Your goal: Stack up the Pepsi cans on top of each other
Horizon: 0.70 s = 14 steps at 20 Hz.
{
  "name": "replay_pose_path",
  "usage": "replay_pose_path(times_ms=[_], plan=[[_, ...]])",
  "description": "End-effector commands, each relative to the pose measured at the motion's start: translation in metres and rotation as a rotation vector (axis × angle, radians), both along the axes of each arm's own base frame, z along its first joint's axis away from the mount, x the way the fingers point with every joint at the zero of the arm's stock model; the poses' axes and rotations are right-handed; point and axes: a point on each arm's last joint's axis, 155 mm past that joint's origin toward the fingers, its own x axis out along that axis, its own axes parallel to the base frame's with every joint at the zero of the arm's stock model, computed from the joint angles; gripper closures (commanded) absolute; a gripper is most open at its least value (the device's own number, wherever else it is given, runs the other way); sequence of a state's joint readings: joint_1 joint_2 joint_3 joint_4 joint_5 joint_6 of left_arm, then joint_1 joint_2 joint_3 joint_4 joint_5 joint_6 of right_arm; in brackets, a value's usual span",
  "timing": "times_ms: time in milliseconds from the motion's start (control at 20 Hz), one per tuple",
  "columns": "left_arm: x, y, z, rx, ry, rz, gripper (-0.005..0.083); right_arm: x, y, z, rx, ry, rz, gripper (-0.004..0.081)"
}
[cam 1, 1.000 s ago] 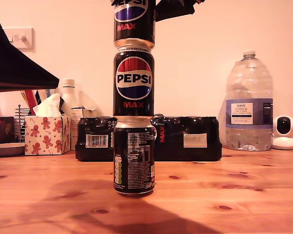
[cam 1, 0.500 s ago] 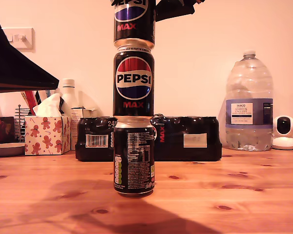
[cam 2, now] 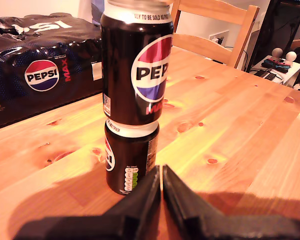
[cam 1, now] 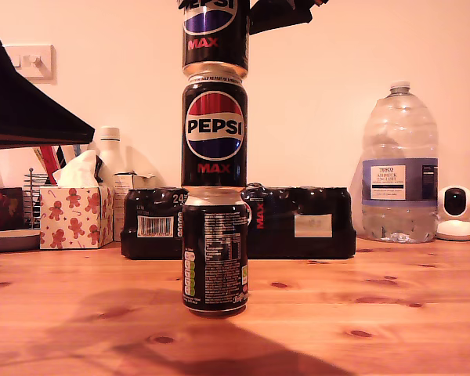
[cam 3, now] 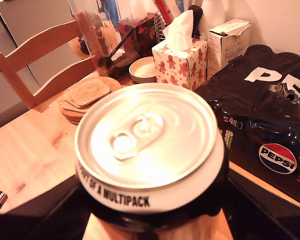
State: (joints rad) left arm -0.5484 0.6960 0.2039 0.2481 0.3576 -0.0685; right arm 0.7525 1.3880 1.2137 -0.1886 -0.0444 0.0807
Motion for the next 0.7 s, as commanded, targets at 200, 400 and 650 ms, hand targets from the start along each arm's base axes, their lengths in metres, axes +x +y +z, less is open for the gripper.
replay_pose_path(times_ms=[200, 400, 650], plan=[[-0.0022, -0.0001, -0.0067, 0.01, 0.001, -0.007, 0.077, 0.0, 0.0048, 0.0308, 0.043, -0.063, 0.014, 0.013], [-0.0026, -0.0004, -0.0068, 0.01, 0.002, -0.01, 0.077, 0.0021, 0.0012, 0.0287, -0.007, -0.094, 0.01, 0.0114], [-0.0027, -0.0004, -0.0069, 0.01, 0.002, -0.01, 0.077, 0.0061, -0.004, 0.0263, -0.024, -0.095, -0.023, 0.0114]])
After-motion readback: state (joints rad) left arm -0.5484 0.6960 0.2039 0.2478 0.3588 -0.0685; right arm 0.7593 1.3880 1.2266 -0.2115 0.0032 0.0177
